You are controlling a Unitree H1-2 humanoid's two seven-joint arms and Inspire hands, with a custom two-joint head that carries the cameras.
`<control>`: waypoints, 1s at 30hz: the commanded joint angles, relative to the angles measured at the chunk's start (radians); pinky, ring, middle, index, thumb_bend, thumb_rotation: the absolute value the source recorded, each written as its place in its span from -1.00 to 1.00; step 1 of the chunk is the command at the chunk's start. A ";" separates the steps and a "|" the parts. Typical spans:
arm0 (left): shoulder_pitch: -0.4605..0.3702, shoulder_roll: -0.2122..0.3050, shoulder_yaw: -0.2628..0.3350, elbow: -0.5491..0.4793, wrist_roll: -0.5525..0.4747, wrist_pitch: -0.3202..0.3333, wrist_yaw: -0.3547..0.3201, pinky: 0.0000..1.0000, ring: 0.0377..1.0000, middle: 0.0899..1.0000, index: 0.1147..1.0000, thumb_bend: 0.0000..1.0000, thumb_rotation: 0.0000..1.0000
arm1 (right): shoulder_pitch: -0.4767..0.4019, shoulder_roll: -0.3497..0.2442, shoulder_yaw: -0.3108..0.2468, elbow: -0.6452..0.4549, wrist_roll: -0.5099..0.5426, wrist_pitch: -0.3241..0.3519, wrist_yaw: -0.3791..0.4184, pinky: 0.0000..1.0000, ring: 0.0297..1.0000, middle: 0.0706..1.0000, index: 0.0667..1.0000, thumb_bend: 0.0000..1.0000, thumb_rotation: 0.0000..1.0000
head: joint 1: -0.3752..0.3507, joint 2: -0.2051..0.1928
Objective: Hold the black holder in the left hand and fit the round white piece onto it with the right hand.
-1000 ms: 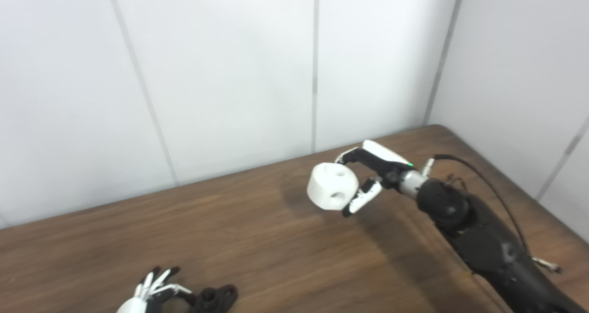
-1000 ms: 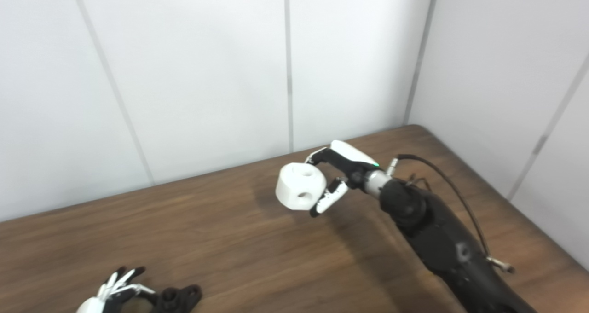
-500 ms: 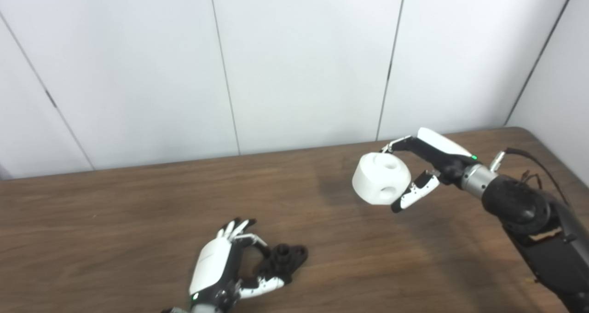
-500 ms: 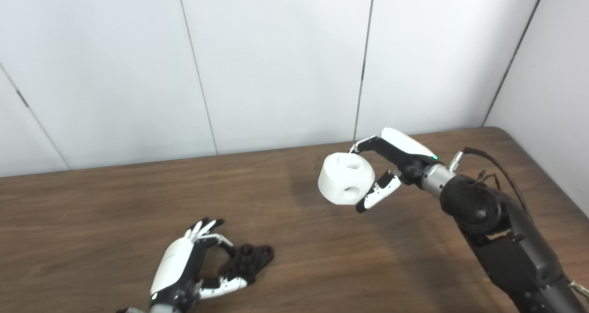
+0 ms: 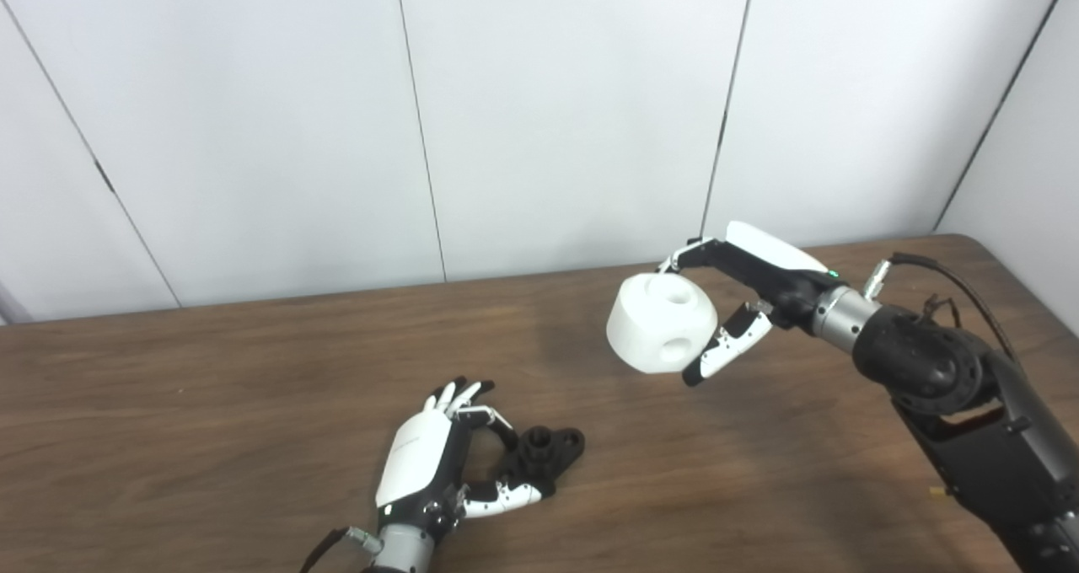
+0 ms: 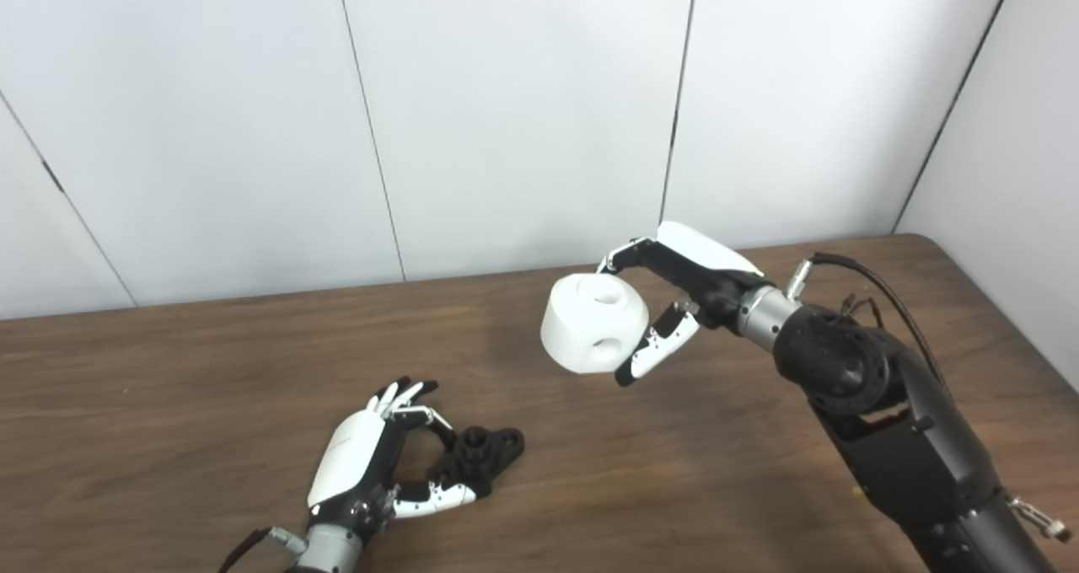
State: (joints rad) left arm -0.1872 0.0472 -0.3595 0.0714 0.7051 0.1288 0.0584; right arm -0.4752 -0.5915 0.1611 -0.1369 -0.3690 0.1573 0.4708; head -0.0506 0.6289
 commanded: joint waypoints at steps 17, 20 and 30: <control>0.009 -0.023 -0.038 0.022 -0.009 0.026 -0.020 1.00 1.00 0.80 -0.18 0.04 -0.90 | -0.039 0.042 0.049 -0.065 -0.027 -0.026 0.017 0.93 0.62 0.42 -0.12 0.01 -0.74 | 0.004 0.008; 0.008 -0.025 -0.041 0.021 -0.007 0.030 -0.022 1.00 1.00 0.81 -0.18 0.04 -0.90 | -0.038 0.051 0.057 -0.056 -0.030 -0.047 0.018 0.94 0.62 0.42 -0.12 0.01 -0.74 | 0.006 0.009; 0.012 -0.037 -0.045 0.007 -0.005 0.042 -0.020 1.00 1.00 0.81 -0.18 0.04 -0.90 | -0.032 0.087 0.077 -0.032 -0.035 -0.070 0.019 0.95 0.63 0.43 -0.12 0.01 -0.74 | 0.017 0.017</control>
State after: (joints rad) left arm -0.1890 0.0323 -0.3766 0.0701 0.7082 0.1552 0.0735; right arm -0.4727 -0.4999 0.2474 -0.1594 -0.4082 0.1153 0.5067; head -0.0322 0.6443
